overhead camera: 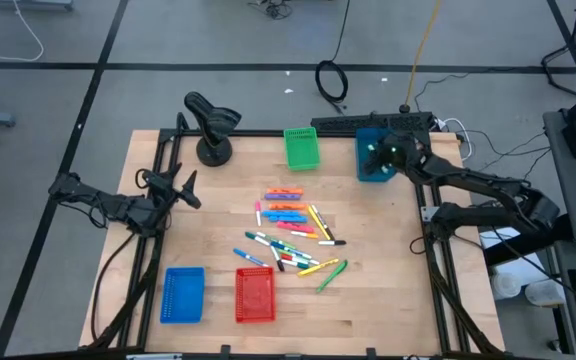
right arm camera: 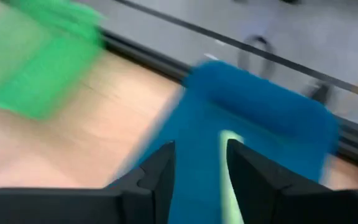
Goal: Pick & Place Markers
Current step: Put the bottom blue highlighter into the dark blue bin
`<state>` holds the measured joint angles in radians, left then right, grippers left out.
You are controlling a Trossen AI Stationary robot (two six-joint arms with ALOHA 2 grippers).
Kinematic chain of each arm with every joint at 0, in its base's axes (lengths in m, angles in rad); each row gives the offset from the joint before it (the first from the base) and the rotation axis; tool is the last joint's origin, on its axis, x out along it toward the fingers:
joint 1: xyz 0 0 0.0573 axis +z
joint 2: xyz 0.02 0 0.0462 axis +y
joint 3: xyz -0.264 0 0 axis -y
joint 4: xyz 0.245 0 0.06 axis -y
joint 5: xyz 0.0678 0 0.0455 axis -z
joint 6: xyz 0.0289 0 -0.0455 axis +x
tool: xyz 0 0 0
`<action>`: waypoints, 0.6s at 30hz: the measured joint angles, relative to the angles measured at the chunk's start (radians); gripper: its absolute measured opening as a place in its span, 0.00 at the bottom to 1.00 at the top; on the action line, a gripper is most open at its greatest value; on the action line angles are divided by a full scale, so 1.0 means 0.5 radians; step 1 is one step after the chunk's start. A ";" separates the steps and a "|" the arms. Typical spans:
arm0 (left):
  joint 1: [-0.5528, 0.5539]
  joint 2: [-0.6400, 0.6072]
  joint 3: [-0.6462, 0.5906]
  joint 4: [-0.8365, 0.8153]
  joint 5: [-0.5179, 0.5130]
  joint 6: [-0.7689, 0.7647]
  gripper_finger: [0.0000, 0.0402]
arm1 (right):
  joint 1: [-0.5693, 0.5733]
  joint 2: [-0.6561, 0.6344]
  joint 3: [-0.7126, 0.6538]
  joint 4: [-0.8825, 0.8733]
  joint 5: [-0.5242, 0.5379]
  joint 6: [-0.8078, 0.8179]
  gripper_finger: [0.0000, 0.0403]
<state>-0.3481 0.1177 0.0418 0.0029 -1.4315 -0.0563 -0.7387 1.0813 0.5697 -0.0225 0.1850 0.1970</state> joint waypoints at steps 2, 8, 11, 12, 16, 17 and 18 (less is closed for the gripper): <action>0.000 0.000 0.000 0.000 0.000 0.000 0.62 | 0.001 -0.062 0.000 0.156 -0.347 0.022 0.34; -0.001 -0.001 0.000 0.000 0.000 0.000 0.62 | 0.005 -0.325 0.000 0.537 -1.550 0.203 0.33; 0.000 -0.001 0.000 0.000 0.000 0.000 0.62 | 0.008 -0.553 -0.002 0.442 -1.740 0.261 0.32; -0.001 0.000 0.000 0.000 0.000 0.000 0.62 | 0.023 -0.640 -0.018 0.419 -1.737 0.269 0.31; 0.000 0.000 0.000 0.001 0.000 0.000 0.62 | 0.193 -0.976 -0.193 0.511 -1.732 0.440 0.30; -0.001 -0.001 0.000 0.001 0.000 0.000 0.62 | 0.253 -1.046 -0.247 0.564 -1.731 0.481 0.30; -0.001 -0.001 0.000 0.000 0.000 0.000 0.62 | 0.328 -1.109 -0.308 0.636 -1.731 0.523 0.30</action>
<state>-0.3484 0.1174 0.0418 0.0029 -1.4315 -0.0563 -0.5745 0.5267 0.4156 0.2953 -0.6805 0.4583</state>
